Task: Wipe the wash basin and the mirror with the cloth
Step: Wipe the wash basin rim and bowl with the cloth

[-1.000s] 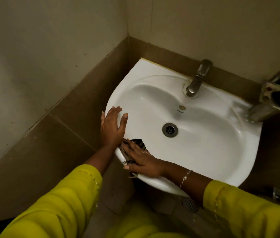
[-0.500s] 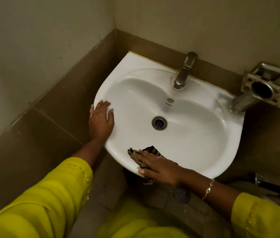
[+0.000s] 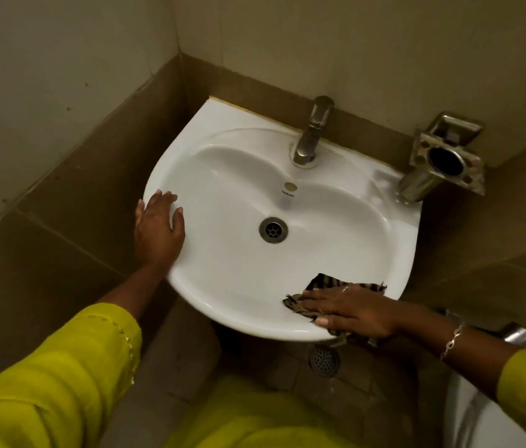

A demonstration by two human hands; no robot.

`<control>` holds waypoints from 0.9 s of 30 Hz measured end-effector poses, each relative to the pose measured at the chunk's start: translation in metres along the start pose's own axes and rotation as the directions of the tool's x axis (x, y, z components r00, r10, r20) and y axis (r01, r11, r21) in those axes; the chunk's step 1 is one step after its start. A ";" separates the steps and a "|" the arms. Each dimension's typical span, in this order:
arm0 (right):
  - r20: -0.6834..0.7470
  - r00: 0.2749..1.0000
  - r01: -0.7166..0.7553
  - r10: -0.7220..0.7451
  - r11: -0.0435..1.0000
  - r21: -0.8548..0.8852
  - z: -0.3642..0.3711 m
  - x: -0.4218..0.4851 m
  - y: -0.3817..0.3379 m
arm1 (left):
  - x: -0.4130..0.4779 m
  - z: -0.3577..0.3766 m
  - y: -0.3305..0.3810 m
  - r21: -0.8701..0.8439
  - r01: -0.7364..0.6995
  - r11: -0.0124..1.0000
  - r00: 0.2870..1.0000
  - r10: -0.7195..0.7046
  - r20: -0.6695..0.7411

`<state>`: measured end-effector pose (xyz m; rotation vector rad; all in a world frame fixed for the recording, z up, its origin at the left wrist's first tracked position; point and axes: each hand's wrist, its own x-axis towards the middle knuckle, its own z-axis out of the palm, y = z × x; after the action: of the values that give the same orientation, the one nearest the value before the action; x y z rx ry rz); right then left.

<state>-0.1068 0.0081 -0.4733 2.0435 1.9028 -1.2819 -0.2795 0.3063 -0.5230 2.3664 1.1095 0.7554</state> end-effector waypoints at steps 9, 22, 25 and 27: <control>0.125 0.983 -0.070 0.138 0.895 -0.440 -0.031 -0.012 0.068 | -0.003 0.000 0.003 0.004 -0.005 1.000 1.000 0.005 0.017; -0.086 0.995 -0.102 0.055 0.460 -0.882 -0.061 0.047 0.135 | -0.002 0.000 0.004 0.022 0.005 1.000 1.000 -0.006 0.020; -0.134 0.991 -0.113 -0.026 0.387 -0.915 -0.074 0.067 0.131 | -0.002 0.001 0.004 0.015 0.011 1.000 1.000 -0.011 0.022; -0.170 0.976 -0.120 -0.133 0.324 -0.938 -0.078 0.081 0.128 | -0.001 0.002 0.004 0.008 0.008 1.000 1.000 -0.008 0.017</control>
<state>0.0330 0.0872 -0.5311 1.4507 1.9417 0.2476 -0.2766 0.3026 -0.5219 2.3692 1.1158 0.7278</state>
